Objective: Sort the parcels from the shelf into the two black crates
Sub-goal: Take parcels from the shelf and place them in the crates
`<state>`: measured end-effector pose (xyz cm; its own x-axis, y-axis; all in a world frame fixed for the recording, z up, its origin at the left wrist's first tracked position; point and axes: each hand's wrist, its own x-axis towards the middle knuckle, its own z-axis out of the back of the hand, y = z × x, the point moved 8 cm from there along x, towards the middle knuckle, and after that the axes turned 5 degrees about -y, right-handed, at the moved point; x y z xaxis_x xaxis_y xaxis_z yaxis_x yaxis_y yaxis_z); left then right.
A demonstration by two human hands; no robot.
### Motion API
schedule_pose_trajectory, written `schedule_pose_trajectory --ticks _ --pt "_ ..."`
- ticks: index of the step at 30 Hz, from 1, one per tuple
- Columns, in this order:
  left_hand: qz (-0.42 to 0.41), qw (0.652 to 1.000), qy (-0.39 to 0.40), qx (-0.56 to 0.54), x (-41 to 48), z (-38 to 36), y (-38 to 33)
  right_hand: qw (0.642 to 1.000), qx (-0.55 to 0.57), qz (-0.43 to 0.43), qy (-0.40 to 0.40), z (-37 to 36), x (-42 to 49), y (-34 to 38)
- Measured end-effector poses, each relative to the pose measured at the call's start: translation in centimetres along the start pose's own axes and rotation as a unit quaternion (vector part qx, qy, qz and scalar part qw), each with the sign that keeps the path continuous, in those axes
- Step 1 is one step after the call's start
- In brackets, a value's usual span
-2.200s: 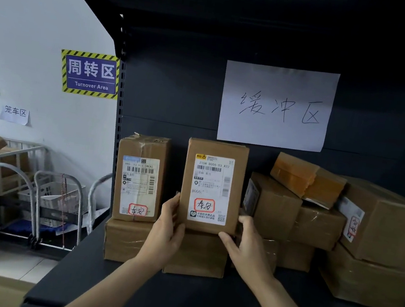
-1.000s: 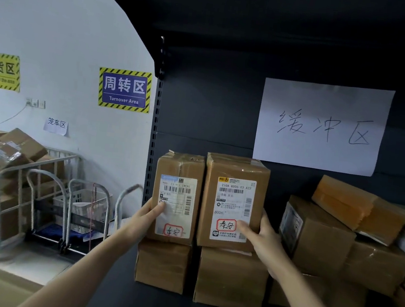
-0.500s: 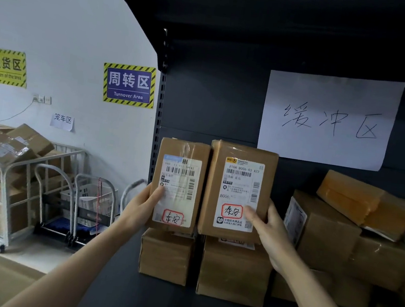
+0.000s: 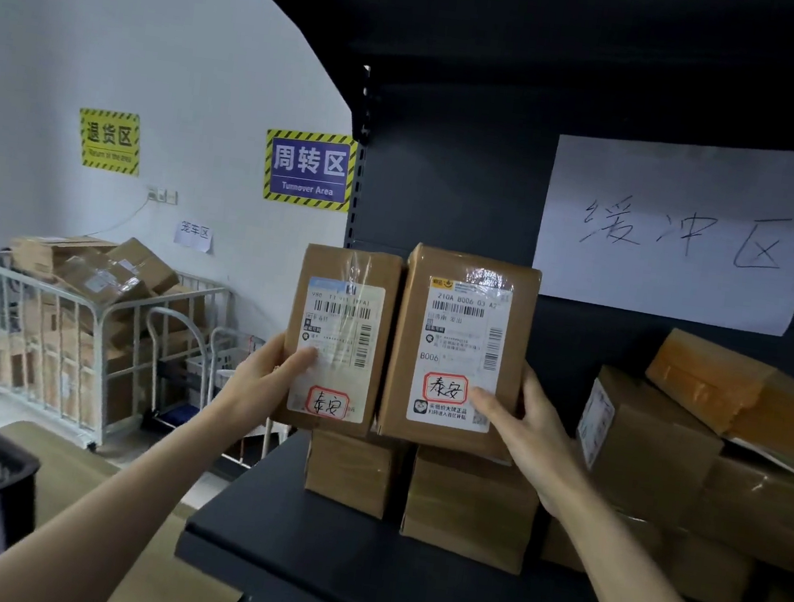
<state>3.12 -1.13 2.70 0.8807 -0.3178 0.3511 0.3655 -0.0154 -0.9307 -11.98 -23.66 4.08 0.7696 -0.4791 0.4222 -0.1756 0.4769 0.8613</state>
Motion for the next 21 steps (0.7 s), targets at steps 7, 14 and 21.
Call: schedule_pose_trajectory --ticks 7,14,21 --pt "-0.005 0.997 -0.059 0.054 -3.4 4.5 -0.7 0.996 0.037 0.029 0.072 -3.3 -0.5 1.7" --pt "-0.019 0.988 -0.115 0.097 -6.4 9.7 -2.0 0.987 0.076 0.023 0.137 -8.6 -0.8 2.3" --pt "0.000 0.979 -0.172 0.112 -9.6 16.3 -2.3 0.973 0.110 0.051 0.195 -14.6 -1.5 5.2"
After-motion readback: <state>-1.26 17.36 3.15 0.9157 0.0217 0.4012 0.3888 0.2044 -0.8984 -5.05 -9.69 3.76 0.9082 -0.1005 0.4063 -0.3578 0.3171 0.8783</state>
